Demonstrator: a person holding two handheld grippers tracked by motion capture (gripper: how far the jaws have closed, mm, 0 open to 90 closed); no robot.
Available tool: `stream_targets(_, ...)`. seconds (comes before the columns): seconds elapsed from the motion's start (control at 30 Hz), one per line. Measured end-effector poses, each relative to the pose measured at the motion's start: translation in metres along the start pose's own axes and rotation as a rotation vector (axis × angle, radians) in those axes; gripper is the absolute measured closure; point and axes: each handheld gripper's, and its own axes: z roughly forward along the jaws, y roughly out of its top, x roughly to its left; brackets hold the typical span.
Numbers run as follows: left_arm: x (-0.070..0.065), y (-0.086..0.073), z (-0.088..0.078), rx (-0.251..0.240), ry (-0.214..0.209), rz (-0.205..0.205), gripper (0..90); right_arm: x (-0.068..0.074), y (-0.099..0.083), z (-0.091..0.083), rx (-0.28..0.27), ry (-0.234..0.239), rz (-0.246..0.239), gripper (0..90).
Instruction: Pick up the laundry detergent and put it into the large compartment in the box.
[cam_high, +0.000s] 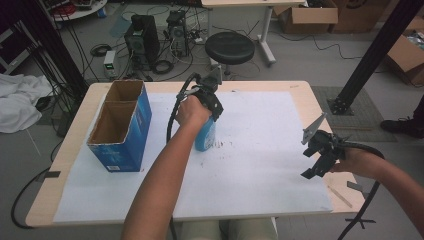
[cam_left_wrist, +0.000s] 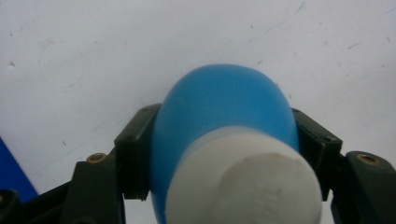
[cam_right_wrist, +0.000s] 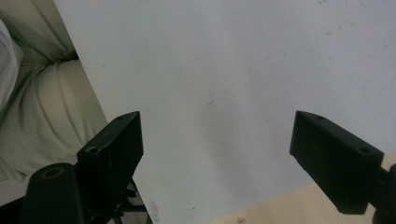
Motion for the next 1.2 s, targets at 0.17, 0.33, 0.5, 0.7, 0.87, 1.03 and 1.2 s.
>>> stream_targets(0.17,0.000,0.000,0.000,-0.003,0.001,0.005,37.1,0.000,0.000,0.000,-0.001,0.003,-0.001,17.2)
stream_targets(0.33,0.001,0.000,0.000,-0.006,-0.007,0.006,37.4,0.000,0.000,0.001,0.000,0.004,-0.001,17.2)
stream_targets(0.5,0.001,0.000,-0.001,-0.009,-0.010,0.016,37.7,-0.001,-0.001,0.001,0.005,0.003,0.000,17.2)
stream_targets(0.7,0.001,0.000,-0.010,-0.013,-0.034,0.014,37.7,-0.001,0.000,0.001,0.002,0.003,-0.003,17.2)
stream_targets(0.87,0.001,0.001,-0.019,-0.012,-0.045,-0.016,37.7,0.001,-0.001,0.001,0.005,0.007,-0.004,17.2)
stream_targets(1.03,0.003,0.000,-0.035,-0.014,-0.041,-0.028,37.7,0.001,-0.002,0.002,0.009,0.008,-0.003,17.2)
stream_targets(1.2,0.005,0.002,-0.058,-0.019,-0.021,-0.024,37.7,0.001,-0.001,0.002,0.010,0.008,0.000,17.2)
